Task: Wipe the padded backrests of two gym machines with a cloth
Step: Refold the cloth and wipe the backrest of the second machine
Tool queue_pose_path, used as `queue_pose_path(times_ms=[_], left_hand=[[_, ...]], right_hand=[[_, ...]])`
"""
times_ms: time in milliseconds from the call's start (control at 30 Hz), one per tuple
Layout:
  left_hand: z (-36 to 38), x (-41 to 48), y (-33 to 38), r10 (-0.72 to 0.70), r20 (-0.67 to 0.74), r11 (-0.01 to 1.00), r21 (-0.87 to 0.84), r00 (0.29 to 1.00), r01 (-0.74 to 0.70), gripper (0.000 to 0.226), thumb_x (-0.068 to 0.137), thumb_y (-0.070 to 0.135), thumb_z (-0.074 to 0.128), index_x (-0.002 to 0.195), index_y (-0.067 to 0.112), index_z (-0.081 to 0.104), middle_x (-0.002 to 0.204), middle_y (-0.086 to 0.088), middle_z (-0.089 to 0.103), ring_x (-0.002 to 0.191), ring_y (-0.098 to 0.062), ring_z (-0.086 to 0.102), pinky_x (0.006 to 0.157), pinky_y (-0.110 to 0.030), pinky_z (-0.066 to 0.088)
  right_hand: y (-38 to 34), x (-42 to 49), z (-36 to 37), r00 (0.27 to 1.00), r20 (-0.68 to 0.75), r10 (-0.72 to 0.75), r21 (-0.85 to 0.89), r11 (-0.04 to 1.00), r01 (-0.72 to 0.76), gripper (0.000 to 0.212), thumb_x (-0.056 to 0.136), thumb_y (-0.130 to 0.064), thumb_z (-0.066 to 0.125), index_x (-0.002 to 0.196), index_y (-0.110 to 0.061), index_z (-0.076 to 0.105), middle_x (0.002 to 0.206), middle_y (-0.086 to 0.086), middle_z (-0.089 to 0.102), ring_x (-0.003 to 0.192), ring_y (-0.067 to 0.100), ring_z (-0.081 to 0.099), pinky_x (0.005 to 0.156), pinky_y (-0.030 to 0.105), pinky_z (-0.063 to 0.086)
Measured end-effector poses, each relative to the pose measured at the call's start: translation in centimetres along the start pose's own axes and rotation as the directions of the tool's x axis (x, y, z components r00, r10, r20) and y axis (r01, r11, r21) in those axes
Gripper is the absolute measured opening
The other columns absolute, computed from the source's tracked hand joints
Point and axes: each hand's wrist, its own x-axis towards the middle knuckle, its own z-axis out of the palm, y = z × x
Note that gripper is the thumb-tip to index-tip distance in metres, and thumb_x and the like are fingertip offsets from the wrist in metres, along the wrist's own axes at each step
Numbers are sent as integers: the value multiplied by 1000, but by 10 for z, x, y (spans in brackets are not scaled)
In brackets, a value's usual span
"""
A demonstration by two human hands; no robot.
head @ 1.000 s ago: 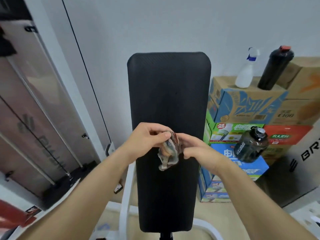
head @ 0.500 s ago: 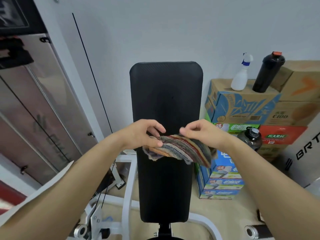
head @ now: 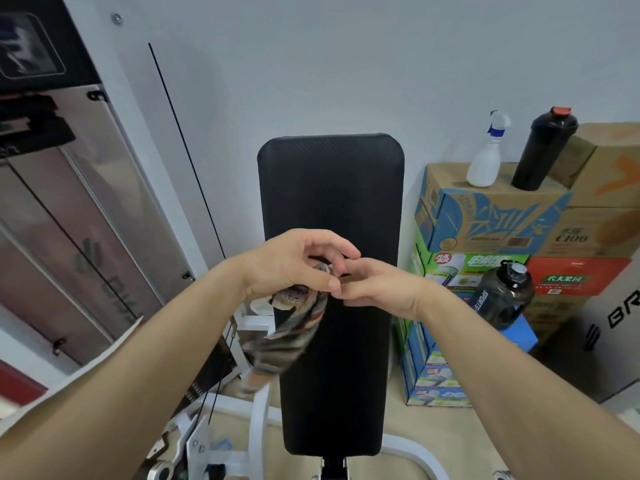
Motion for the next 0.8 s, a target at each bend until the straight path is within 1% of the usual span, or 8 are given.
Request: queue_pose_path(times_ms=[133, 233, 300, 400, 467, 533, 633, 800], left_hand=[[-20, -8, 5, -17, 20, 1000, 17, 1000, 16, 44, 86, 7, 75, 126, 24, 64, 106, -3, 67, 91, -7, 69, 88, -28, 55], [-32, -5, 4, -155, 13, 947, 288, 988, 145, 51, 84, 13, 78, 127, 33, 60, 106, 10, 66, 78, -2, 68, 76, -20, 54], [-39, 2, -1, -216, -35, 822, 533, 976, 201, 42, 86, 24, 77, 124, 35, 62, 105, 16, 65, 88, -2, 65, 83, -24, 53], [-44, 13, -6, -178, -113, 767, 606, 978, 209, 8, 93, 31, 67, 100, 31, 71, 97, 17, 67, 91, -3, 62, 85, -26, 50], [-46, 25, -6, -101, -230, 770, 598, 968, 222, 5, 94, 32, 65, 94, 32, 70, 96, 14, 67, 92, -6, 62, 86, -29, 52], [-51, 40, -5, 52, -425, 733, 631, 904, 255, 8, 95, 36, 63, 99, 32, 69, 100, 11, 68, 96, -14, 63, 84, -34, 53], [-65, 72, 3, 393, -621, 582, 739, 678, 340, 15, 96, 28, 57, 110, 29, 63, 109, 5, 67, 98, -23, 61, 73, -38, 51], [-82, 121, -11, 766, -518, 383, 844, 381, 377, 26, 78, -1, 61, 99, 12, 53, 106, -8, 56, 88, -28, 50, 63, -36, 40]], right_hand=[[-15, 10, -1, 991, -23, -135, -84, 988, 133, 21, 88, -25, 68, 95, -6, 64, 102, 2, 68, 104, 13, 64, 100, 32, 47], [-26, 16, -3, 994, -1, -109, -159, 981, 107, 20, 82, -32, 73, 80, -15, 63, 90, 4, 68, 91, 20, 67, 90, 37, 51], [-27, 17, -10, 1000, 27, -14, -300, 954, 22, 18, 83, -29, 79, 83, -18, 66, 89, -1, 74, 89, 20, 71, 85, 35, 54], [-27, 12, -26, 997, -30, 76, -399, 913, -82, 18, 86, -25, 79, 95, -24, 64, 88, -5, 73, 85, 15, 72, 74, 31, 55], [-35, 8, -44, 983, -173, -53, -471, 881, -35, 16, 87, -24, 78, 97, -24, 65, 95, 3, 72, 86, 15, 69, 79, 32, 52], [-51, 11, -65, 890, -366, -272, -564, 826, 21, 14, 89, -23, 74, 101, -21, 66, 101, 5, 69, 91, 14, 63, 83, 29, 45], [-84, 36, -84, 647, -486, -587, -771, 637, -1, 22, 95, -19, 62, 117, -26, 64, 112, -4, 59, 103, 14, 54, 87, 29, 41], [-99, 87, -88, 241, -433, -869, -855, 311, -414, 41, 77, 5, 57, 111, -16, 65, 112, 12, 56, 94, 31, 53, 74, 37, 38]])
